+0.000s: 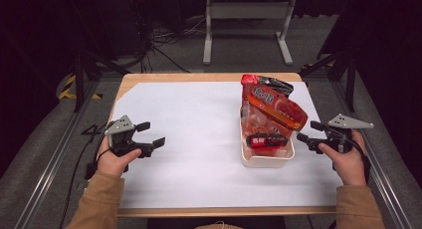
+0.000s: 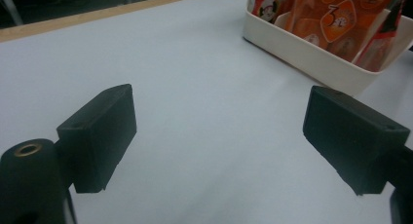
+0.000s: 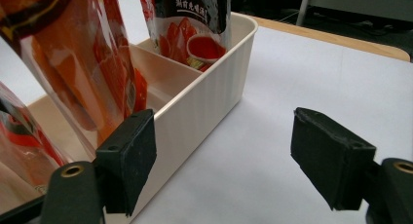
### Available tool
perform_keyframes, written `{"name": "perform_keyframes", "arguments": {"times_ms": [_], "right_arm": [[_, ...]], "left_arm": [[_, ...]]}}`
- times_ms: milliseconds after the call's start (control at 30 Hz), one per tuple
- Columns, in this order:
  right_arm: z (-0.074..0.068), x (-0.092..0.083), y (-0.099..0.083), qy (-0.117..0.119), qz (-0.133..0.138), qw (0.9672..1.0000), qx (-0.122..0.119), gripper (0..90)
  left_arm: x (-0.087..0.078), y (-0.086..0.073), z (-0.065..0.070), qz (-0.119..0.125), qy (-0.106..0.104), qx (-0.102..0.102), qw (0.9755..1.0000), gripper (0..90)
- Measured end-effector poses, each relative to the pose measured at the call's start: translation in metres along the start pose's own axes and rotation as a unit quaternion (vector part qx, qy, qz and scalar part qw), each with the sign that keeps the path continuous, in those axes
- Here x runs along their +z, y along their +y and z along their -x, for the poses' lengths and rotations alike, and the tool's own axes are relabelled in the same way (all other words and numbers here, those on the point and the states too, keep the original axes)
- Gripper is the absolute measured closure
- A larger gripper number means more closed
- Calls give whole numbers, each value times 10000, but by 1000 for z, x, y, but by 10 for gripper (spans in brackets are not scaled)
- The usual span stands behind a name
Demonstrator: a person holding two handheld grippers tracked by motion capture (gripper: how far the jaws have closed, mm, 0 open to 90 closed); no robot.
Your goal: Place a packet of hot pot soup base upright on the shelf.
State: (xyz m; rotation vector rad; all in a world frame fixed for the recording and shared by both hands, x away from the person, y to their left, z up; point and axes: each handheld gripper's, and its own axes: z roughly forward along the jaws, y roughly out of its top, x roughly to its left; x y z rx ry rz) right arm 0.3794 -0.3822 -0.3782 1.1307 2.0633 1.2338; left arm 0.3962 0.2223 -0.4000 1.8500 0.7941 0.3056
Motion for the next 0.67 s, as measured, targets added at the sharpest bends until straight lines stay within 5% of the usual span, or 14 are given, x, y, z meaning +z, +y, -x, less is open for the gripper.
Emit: {"name": "perform_keyframes", "arguments": {"times_ms": [167,333,667], "right_arm": [[1,3,-2,-2,-33,10000,14,248],[1,5,-3,-22,-83,10000,3,247],[2,7,-3,-34,-85,10000,18,242]], "left_arm": [[6,-11,-8,-203,127,144,9996,128],[9,-25,-18,-171,77,-199,9996,125],[7,-26,-19,-284,281,-267,9988,87]]}}
